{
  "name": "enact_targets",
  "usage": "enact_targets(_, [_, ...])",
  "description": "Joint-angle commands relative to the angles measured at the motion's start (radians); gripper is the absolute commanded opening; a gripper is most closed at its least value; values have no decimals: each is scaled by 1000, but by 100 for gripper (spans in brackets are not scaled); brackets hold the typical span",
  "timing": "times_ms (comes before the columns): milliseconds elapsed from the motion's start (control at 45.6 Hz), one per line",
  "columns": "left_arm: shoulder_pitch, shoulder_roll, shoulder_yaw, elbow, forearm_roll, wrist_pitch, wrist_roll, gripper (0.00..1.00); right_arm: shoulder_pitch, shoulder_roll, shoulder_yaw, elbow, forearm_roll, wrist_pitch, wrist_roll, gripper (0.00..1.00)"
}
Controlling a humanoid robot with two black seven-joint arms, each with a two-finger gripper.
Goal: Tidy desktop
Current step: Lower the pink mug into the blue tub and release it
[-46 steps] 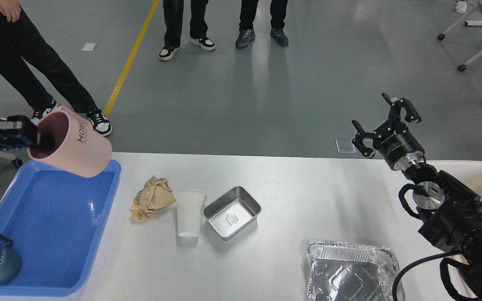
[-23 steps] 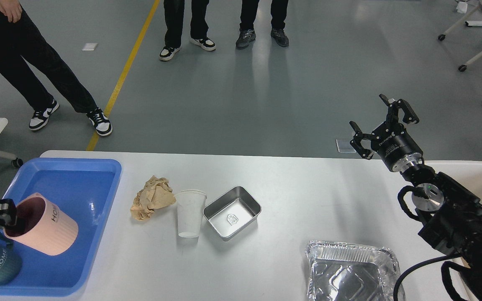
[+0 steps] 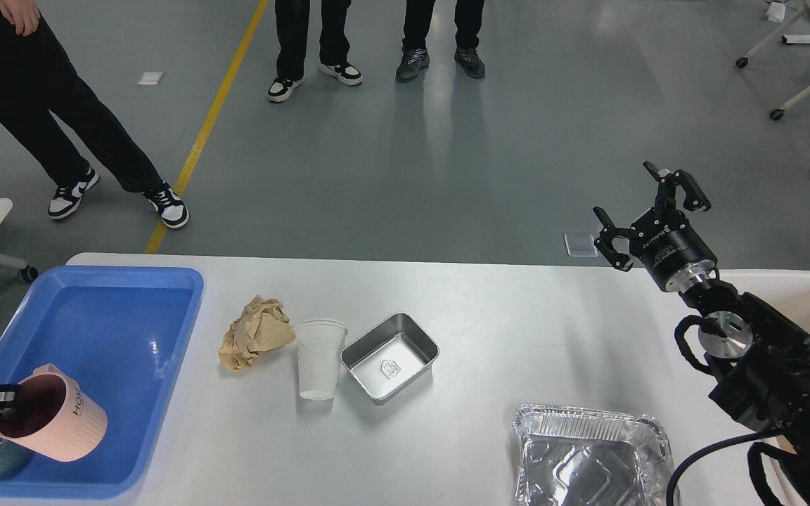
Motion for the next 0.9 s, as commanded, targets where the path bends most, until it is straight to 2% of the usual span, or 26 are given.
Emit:
enact_targets(0, [39,-9,1,32,33,53,-23,1,-1,-1,1,-1,0,0,0,100])
enact_targets(417, [84,-95,4,108,75,135,-25,3,-9,-1,-1,0,0,0,0,100])
enact_targets(680, [85,-107,5,151,76,145,-34,19,-14,1,1,0,0,0,0,100])
enact_targets(877, [110,-121,8,160,76,176,-40,24,-14,-1,1,0,0,0,0,100])
